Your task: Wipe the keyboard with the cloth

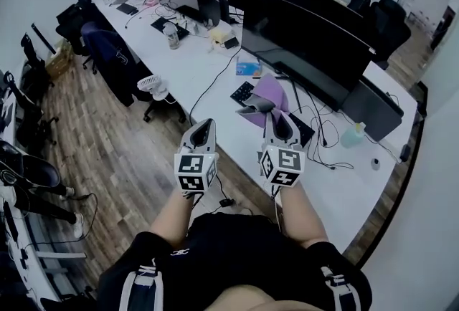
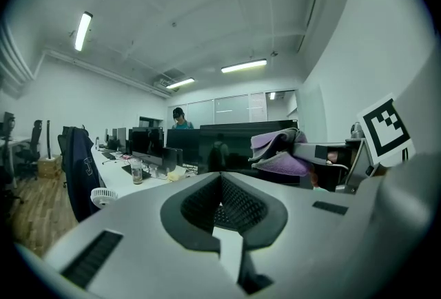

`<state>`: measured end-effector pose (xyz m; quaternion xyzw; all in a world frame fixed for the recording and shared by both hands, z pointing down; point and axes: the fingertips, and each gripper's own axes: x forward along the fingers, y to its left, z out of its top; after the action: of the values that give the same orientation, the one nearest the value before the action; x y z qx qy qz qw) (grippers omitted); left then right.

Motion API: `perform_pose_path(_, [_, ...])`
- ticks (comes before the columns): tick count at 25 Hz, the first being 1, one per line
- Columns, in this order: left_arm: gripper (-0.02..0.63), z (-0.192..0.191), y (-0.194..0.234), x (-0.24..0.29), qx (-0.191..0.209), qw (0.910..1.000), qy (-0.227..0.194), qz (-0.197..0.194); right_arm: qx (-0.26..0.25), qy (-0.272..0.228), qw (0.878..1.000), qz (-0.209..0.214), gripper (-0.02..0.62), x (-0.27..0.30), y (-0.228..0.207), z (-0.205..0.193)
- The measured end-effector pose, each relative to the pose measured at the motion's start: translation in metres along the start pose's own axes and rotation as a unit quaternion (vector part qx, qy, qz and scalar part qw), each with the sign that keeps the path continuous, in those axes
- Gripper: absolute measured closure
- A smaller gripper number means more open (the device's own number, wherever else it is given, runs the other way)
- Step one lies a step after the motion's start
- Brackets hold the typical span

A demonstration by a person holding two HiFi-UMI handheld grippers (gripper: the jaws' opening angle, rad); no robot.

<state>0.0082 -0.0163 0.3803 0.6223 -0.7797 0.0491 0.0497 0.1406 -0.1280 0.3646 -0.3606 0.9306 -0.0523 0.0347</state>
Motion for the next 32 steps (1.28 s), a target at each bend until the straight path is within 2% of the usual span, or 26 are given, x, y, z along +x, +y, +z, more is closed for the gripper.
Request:
perform_pose_path(5, [0.595,-0.001,-0.018,0.041,0.006,0.9999,0.002,-0.011,0.006,0.006,1.0,-0.007,0.506,0.019,-0.034,-0.01])
perform_pose_path(15, [0.595,0.002,-0.033,0.09,0.012,0.9983,-0.006,-0.056,0.016,-0.003,0.999,-0.04,0.506,0.039,-0.065,-0.011])
perform_pose_path(24, [0.595,0.004,-0.01,0.166,0.011,0.9919,-0.01,-0.126,0.021,0.0,0.995,-0.095,0.506,0.09,-0.078,-0.024])
perform_pose_path(32, [0.595,0.002,0.036,0.247,0.027,0.978,0.0,-0.207,0.02,0.011,0.987,-0.157,0.508,0.163,-0.074,-0.047])
